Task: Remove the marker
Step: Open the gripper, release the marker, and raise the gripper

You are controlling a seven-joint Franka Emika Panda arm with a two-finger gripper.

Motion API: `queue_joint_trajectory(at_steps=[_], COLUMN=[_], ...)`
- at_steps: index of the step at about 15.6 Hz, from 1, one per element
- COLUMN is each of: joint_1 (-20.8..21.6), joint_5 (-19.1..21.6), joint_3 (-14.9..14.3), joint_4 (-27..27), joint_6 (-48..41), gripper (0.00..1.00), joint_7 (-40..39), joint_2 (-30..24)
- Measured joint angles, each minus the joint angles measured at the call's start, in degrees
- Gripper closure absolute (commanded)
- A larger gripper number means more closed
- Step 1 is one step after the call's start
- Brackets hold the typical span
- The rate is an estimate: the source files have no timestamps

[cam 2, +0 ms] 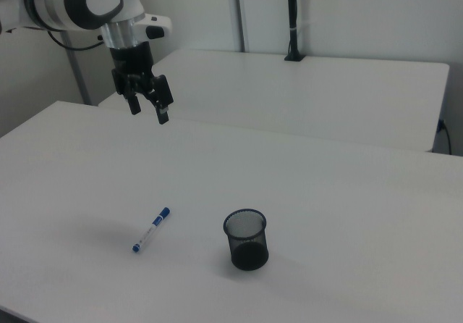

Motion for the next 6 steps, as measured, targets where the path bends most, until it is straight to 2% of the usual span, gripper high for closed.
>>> queue_joint_trajectory(at_steps=[6], joint_1=[-0.83], joint_5=[0.0], joint_3=[-0.01], joint_4=[-0.2], joint_6=[0.0], gripper=[0.0], joint_7=[0.07], joint_2=[0.01])
